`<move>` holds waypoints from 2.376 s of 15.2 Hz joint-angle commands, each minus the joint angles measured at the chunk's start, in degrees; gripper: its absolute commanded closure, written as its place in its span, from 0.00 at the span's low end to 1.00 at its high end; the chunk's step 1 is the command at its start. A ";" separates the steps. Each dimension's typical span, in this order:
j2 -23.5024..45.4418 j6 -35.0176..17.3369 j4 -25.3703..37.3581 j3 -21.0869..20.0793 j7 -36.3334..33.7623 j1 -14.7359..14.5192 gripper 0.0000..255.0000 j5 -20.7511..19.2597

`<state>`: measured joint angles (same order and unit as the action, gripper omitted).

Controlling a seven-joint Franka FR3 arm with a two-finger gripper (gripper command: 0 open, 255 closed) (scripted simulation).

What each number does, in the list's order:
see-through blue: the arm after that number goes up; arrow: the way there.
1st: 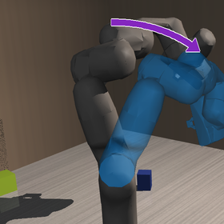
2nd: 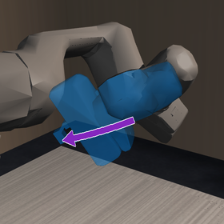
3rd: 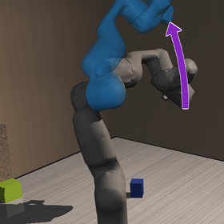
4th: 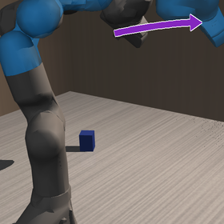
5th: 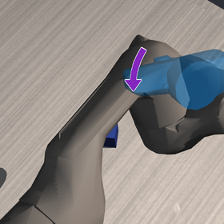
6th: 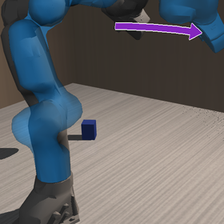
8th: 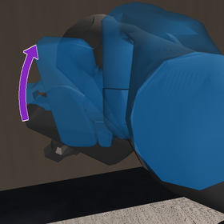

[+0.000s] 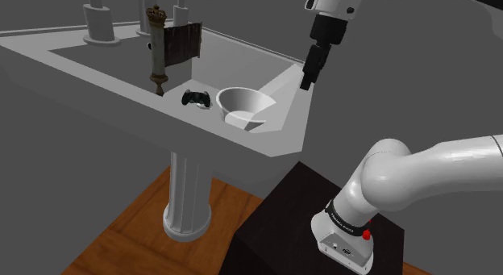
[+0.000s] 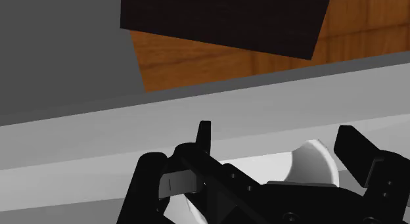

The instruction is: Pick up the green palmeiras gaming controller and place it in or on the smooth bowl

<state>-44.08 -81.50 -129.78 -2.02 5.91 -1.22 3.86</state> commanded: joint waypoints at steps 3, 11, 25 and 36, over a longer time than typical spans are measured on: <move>3.06 -3.69 0.00 -0.15 1.35 -0.60 0.00 0.05; 16.81 -16.85 3.11 -1.11 6.47 -2.89 0.00 0.37; 43.43 -31.42 19.60 -4.09 13.76 -6.39 0.00 -0.27; 50.70 -38.25 20.90 -4.93 14.77 -7.32 0.00 -0.97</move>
<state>6.40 -119.12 -108.50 -6.97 20.61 -8.56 2.90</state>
